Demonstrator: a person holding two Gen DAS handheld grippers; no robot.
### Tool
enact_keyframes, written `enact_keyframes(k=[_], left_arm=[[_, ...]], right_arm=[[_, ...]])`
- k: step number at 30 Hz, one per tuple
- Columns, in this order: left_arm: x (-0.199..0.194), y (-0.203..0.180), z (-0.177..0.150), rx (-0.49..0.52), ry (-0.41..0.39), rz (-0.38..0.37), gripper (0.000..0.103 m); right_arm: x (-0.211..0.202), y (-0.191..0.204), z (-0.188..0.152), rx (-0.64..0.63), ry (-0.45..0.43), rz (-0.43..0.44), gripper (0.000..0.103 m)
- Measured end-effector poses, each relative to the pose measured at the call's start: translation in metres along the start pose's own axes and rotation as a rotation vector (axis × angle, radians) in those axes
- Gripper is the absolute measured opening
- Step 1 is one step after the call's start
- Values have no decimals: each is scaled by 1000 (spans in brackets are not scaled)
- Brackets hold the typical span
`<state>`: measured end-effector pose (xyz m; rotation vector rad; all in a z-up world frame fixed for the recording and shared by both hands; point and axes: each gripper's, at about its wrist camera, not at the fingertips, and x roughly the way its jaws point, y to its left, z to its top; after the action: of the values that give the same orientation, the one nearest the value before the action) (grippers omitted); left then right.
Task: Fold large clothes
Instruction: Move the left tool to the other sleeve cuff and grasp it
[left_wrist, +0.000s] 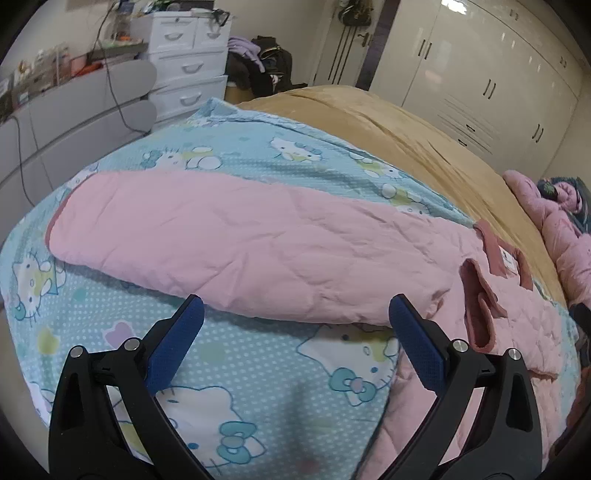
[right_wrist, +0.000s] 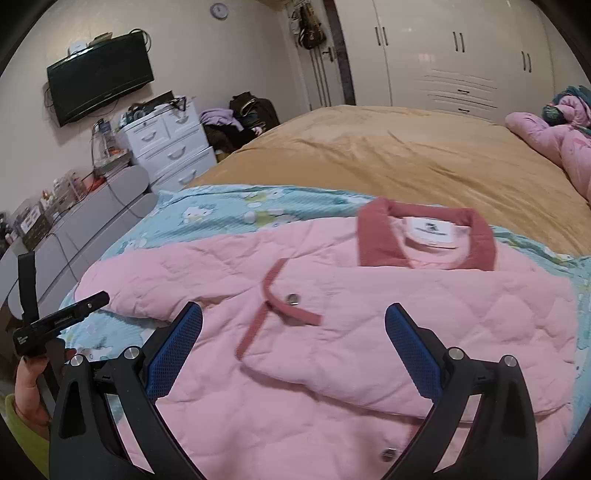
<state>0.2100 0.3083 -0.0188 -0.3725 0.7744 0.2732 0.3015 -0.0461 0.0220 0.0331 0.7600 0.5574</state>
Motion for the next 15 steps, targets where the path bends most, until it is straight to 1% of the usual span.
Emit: enact_keyframes(k=[11,15], left_arm=[[9,43,1,-79,16,15,94],[13,60,1,-107,26,35,94]], right_arm=[[38,66,-1,-76,68,71,99],[53,91,-2,-112,93,100,99]])
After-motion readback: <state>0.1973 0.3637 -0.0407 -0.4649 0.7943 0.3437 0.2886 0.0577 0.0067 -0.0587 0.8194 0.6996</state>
